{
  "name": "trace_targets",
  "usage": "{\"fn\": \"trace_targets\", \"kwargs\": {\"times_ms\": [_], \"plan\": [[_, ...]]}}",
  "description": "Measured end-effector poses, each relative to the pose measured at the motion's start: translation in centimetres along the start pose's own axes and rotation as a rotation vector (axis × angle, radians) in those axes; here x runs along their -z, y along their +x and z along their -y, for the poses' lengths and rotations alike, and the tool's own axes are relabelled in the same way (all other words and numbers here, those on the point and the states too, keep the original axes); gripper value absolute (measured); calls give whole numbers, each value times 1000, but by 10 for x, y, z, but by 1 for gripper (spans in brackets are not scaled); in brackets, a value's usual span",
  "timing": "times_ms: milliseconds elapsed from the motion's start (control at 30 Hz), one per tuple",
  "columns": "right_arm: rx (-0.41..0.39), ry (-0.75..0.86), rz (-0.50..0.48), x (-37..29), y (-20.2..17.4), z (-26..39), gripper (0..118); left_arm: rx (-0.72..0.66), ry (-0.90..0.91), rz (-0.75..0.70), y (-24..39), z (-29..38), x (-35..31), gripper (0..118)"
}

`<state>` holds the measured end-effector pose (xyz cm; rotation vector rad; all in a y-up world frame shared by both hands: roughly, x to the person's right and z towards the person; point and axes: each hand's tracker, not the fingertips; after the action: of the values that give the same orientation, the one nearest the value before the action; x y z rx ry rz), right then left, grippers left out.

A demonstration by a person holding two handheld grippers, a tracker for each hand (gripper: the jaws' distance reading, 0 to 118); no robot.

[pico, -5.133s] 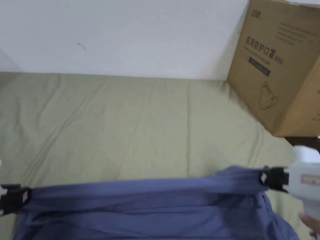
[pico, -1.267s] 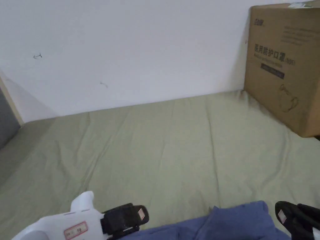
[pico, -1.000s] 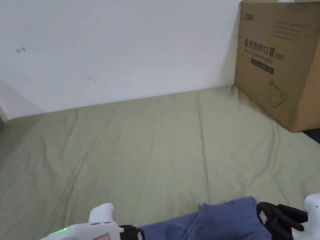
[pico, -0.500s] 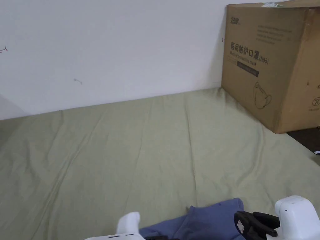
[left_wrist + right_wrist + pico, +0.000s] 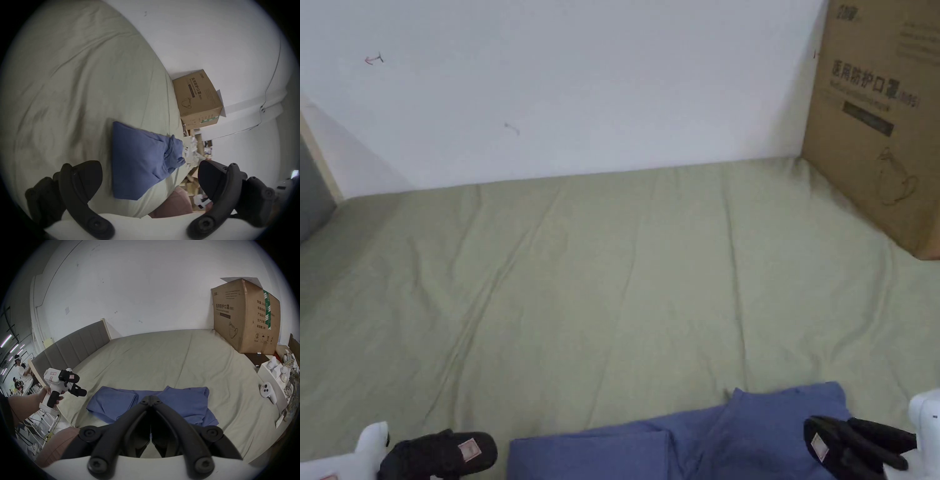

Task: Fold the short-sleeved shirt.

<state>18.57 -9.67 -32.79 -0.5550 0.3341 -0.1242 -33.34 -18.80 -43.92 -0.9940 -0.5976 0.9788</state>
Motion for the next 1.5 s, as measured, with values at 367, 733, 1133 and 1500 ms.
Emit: {"fn": "trace_targets", "kwargs": {"times_ms": [367, 733, 1133, 1500], "plan": [[-27, -74, -34, 24, -17, -2, 0, -145, -174, 307, -59, 0, 88, 118], [-14, -111, -18, 24, -18, 1, 0, -2, -74, -49, -42, 1, 106, 14], [8, -53, -63, 2, -19, -2, 0, 722, 14, -1109, 81, 36, 23, 14], [53, -10, -35, -34, 2, -1, 0, 468, -177, -674, 140, 47, 150, 15]]}}
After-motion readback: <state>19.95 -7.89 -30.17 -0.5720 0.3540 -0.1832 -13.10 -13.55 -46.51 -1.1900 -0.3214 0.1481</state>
